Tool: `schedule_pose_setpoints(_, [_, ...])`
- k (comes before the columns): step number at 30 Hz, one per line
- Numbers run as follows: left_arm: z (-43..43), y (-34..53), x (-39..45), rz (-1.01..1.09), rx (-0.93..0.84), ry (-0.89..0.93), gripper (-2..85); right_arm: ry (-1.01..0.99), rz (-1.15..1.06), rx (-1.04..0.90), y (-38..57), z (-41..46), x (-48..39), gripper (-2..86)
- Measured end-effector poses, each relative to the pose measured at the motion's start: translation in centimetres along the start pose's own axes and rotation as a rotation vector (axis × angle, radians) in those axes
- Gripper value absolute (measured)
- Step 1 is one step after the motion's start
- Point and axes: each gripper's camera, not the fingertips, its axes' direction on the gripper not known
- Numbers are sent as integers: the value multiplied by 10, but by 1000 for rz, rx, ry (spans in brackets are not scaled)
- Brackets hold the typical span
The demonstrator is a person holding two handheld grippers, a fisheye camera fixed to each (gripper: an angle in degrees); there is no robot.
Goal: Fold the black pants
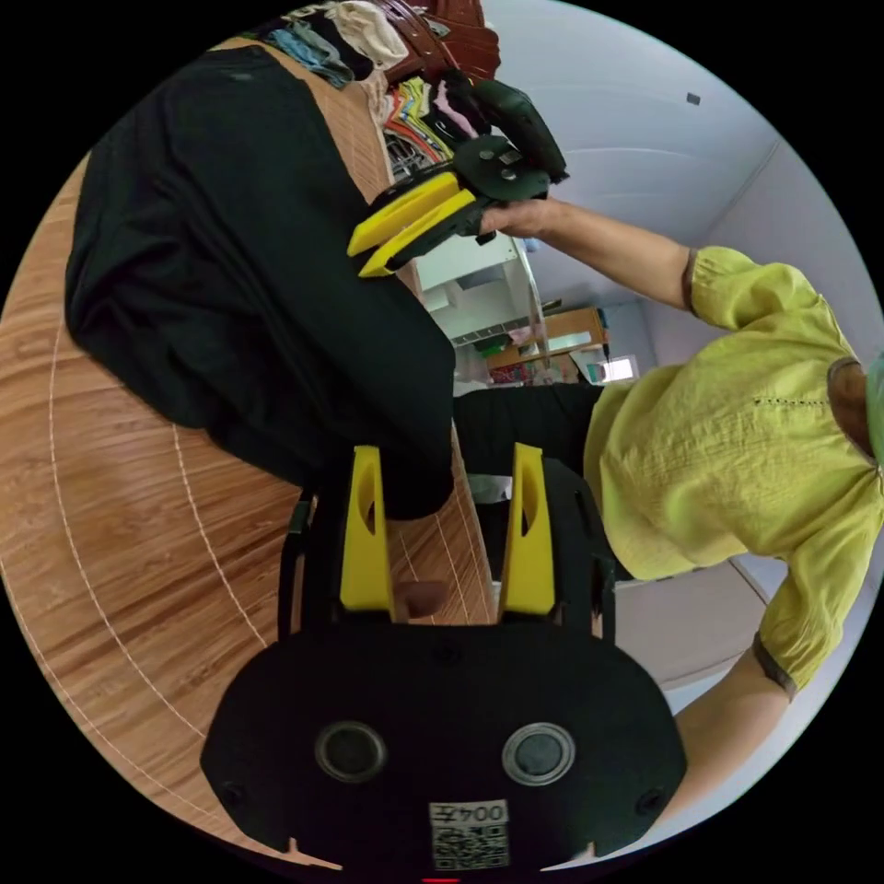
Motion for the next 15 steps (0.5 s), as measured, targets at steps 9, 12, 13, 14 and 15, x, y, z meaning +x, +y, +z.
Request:
schedule_pose_setpoints(9, [12,4,31,105,-170,-135,143,35,21,25,4,3,-9,68])
schedule_pose_setpoints(12, [23,9,28,74,-134,-223,133,49,39,34,6,5,-14,69])
schedule_pose_setpoints(13, [20,9,30,55,-96,-206,132,51,44,40,8,5,-15,68])
schedule_pose_setpoints(14, [16,10,33,41,-41,-193,128,55,49,46,9,6,-16,68])
schedule_pose_setpoints(15, [14,10,36,42,-16,-201,126,57,51,49,10,6,-17,67])
